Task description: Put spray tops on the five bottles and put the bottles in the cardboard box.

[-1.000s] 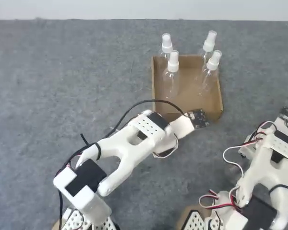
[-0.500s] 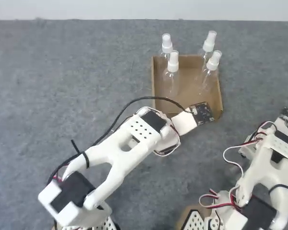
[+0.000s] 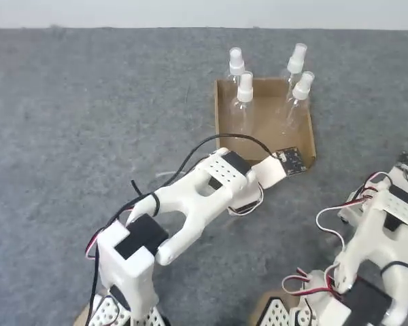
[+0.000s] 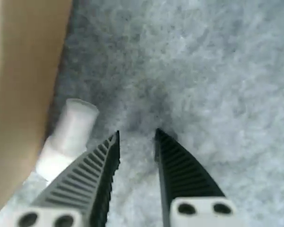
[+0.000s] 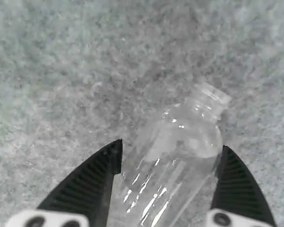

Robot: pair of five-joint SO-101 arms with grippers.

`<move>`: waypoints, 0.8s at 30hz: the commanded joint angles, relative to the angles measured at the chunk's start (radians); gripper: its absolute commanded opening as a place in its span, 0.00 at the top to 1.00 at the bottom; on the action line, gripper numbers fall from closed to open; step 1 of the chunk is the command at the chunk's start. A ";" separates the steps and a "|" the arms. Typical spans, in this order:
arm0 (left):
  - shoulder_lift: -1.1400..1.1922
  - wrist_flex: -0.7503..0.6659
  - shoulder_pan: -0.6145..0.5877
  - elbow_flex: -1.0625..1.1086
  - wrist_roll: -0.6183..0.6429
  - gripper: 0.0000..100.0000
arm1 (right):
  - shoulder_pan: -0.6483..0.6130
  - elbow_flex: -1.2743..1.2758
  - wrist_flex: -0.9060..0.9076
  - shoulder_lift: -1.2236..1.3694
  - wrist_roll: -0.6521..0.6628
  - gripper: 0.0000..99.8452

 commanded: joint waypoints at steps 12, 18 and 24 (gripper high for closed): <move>-0.259 0.084 -0.041 -0.048 0.014 0.88 | 0.008 -0.003 -0.018 -0.005 0.015 0.74; -0.158 0.005 -0.077 -0.054 0.008 0.88 | 0.008 -0.003 -0.018 -0.005 0.015 0.74; -0.118 -0.018 -0.075 -0.056 0.005 0.88 | 0.008 -0.003 -0.018 -0.005 0.015 0.74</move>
